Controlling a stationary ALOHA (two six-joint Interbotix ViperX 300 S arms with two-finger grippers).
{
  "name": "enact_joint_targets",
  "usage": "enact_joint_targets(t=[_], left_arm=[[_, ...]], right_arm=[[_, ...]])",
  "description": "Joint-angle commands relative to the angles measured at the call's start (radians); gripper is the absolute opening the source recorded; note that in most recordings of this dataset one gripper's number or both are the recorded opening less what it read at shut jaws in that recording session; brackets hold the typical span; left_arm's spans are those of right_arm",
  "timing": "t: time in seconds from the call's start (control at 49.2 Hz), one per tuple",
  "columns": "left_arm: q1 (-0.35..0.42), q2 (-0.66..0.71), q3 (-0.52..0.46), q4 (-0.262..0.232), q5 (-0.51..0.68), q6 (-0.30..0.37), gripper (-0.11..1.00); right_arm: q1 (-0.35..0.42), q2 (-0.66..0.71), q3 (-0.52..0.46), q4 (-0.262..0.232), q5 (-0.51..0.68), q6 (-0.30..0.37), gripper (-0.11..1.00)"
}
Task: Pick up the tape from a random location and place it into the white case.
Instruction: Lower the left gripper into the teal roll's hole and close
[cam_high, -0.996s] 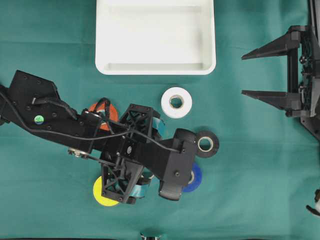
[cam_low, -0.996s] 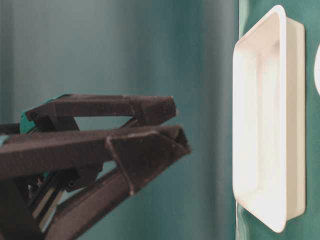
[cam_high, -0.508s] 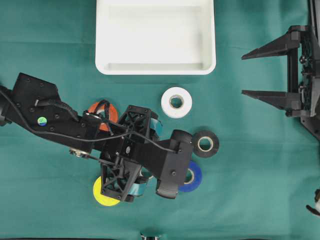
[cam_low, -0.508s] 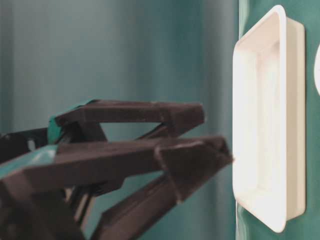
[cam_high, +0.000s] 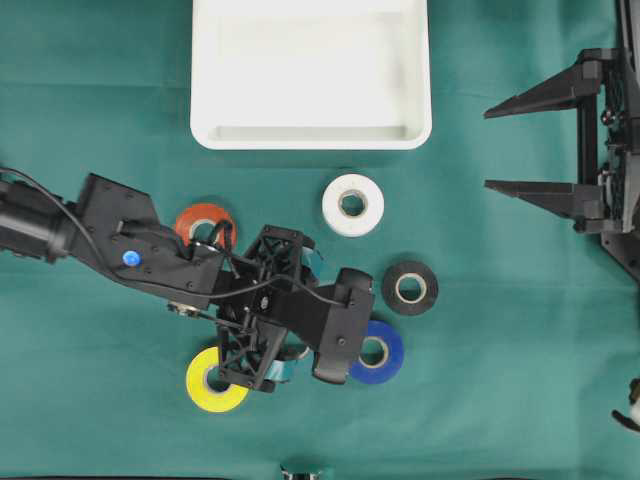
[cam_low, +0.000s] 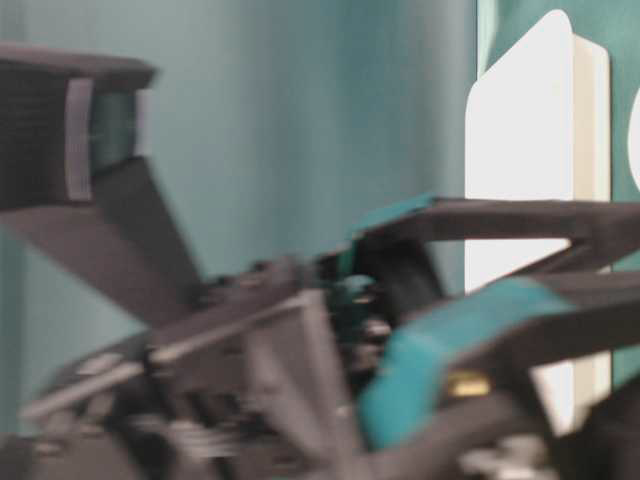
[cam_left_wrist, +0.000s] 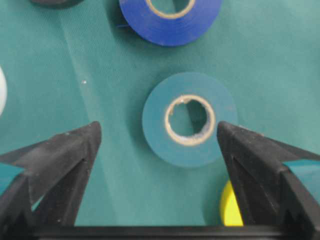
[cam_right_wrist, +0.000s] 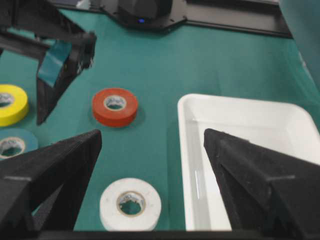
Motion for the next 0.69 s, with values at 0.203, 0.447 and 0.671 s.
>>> enact_joint_targets(t=[0.203,0.447,0.671], left_arm=[[0.008,0.052,0.035,0.003,-0.107,0.002,0.99],[0.008,0.129,0.035,0.005,-0.126,0.025,0.99],[0.008,0.133,0.035,0.005,-0.127,0.026,0.99]], right_arm=[[-0.002,0.008,-0.023,-0.002,0.002,0.0,0.91],[-0.002,0.009,-0.023,-0.002,0.002,0.0,0.91],[0.0,0.011,-0.025,-0.002,0.011,0.0,0.91]])
